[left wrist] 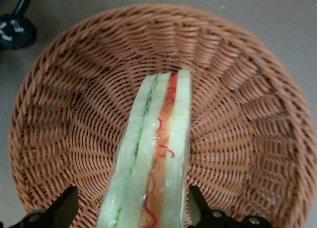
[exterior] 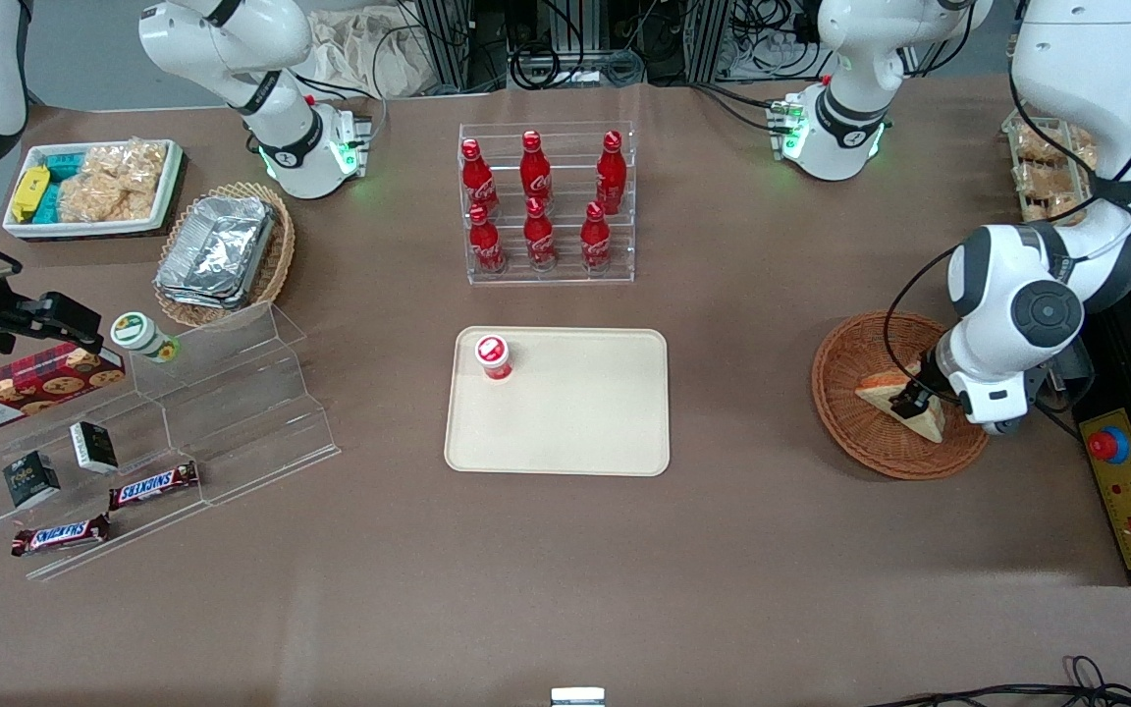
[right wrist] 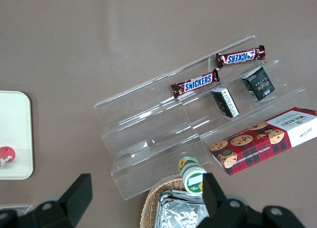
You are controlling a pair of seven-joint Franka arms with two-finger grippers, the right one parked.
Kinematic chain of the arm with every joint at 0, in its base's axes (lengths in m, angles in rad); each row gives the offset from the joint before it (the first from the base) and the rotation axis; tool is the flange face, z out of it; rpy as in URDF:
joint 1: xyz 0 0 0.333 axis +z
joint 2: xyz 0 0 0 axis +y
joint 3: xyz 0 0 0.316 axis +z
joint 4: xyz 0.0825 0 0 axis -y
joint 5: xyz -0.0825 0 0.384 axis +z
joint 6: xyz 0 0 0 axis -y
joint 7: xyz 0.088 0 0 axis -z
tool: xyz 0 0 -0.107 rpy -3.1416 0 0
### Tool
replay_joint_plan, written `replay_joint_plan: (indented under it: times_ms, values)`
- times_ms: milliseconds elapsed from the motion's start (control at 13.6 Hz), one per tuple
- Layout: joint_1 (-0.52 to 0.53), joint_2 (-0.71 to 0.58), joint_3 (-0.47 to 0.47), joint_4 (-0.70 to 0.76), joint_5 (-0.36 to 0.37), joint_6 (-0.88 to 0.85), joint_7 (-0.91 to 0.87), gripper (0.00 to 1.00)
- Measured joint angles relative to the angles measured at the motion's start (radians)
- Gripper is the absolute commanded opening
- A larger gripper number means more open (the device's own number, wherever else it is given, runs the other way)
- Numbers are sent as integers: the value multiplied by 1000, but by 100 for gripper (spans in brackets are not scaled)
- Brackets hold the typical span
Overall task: Place sandwich from basket to tray
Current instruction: 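Close the left gripper on the sandwich and lift it, then carry the sandwich with the left gripper over to the cream tray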
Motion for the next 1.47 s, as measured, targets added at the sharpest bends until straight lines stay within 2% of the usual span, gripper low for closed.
replay_joint_plan:
  times_ms: [74,441,662,809,1103,1250,1471]
  values:
    - [0,14,0,2,2,5,-16,1]
    - [0,21,-1,50,15,-6,14,0]
    - [0,4,-8,171,9,-242,143,0]
    - [-2,-10,-27,278,-32,-390,234,0]
    - [-8,-23,-150,519,-72,-656,390,0]
    - [-12,-10,-234,626,-91,-701,470,0]
    - [-93,61,-316,727,-93,-698,416,0]
